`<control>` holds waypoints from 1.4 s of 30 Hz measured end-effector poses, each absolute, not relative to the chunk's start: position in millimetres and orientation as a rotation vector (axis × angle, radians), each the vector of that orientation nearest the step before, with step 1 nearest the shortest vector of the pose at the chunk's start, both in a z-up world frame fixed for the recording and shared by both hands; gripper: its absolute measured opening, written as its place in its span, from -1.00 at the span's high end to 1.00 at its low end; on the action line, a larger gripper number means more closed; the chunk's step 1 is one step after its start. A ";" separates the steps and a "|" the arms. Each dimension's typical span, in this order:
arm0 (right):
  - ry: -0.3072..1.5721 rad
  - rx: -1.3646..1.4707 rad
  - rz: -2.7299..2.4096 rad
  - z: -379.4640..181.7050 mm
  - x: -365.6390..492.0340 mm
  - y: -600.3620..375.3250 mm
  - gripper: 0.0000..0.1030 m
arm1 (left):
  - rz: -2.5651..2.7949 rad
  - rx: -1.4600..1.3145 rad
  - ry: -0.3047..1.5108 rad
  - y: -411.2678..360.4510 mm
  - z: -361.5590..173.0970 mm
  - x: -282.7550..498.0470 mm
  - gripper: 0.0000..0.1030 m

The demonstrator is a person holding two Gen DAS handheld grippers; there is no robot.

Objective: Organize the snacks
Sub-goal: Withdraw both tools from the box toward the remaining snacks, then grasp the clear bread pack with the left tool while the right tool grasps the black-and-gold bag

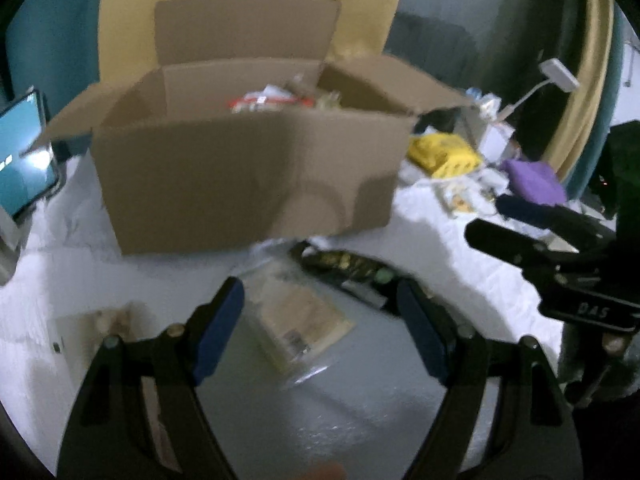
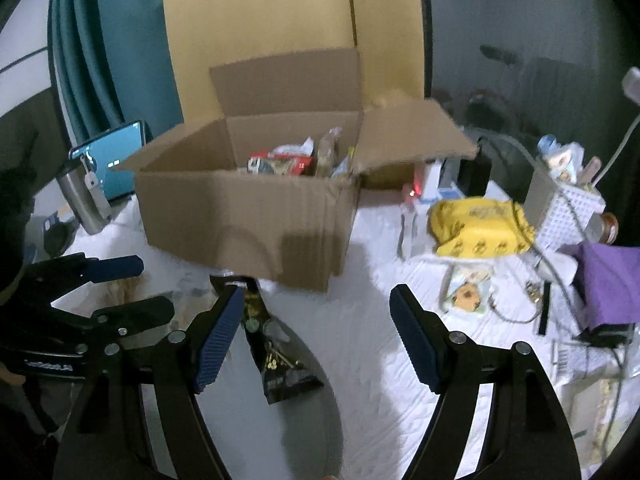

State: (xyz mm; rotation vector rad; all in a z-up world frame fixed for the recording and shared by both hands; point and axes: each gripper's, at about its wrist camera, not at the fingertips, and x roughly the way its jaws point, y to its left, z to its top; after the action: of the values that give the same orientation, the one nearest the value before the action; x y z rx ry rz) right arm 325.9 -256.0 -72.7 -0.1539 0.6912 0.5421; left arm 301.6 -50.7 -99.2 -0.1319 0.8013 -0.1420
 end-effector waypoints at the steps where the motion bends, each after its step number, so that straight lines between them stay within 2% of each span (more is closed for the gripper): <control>1: 0.701 -0.154 0.547 -76.7 327.2 -254.4 -0.52 | -0.131 -0.135 0.821 -49.2 -106.1 303.4 -0.56; 14: 0.813 -0.165 0.613 -123.0 347.6 -226.7 -0.52 | -0.094 -0.168 0.941 -47.2 -151.1 330.9 -0.57; 16: 0.828 -0.169 0.623 -129.3 349.8 -224.2 -0.52 | -0.093 -0.174 0.948 -47.3 -154.1 334.7 -0.67; 23: 0.858 -0.151 0.662 -139.0 354.1 -221.3 -0.50 | -0.059 -0.140 0.929 -49.8 -157.3 341.2 -0.70; 30: 0.878 -0.173 0.684 -147.7 352.9 -219.4 -0.23 | -0.055 -0.100 0.916 -52.3 -158.9 342.2 -0.69; 32: 0.884 -0.183 0.689 -149.9 351.7 -218.4 -0.01 | -0.056 -0.091 0.916 -52.7 -159.0 341.9 -0.68; 37: 0.884 -0.201 0.697 -151.3 346.8 -216.0 0.21 | -0.063 -0.068 0.908 -56.3 -157.7 338.0 -0.37; 42: 0.872 -0.206 0.696 -148.5 339.5 -218.7 0.33 | -0.080 -0.061 0.905 -58.0 -156.4 332.6 -0.27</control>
State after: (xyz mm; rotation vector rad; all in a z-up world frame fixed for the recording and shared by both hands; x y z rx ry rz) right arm 339.5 -218.7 -148.5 -0.2055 0.8724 0.6959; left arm 332.6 -58.0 -156.4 -0.0605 0.9052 -0.0799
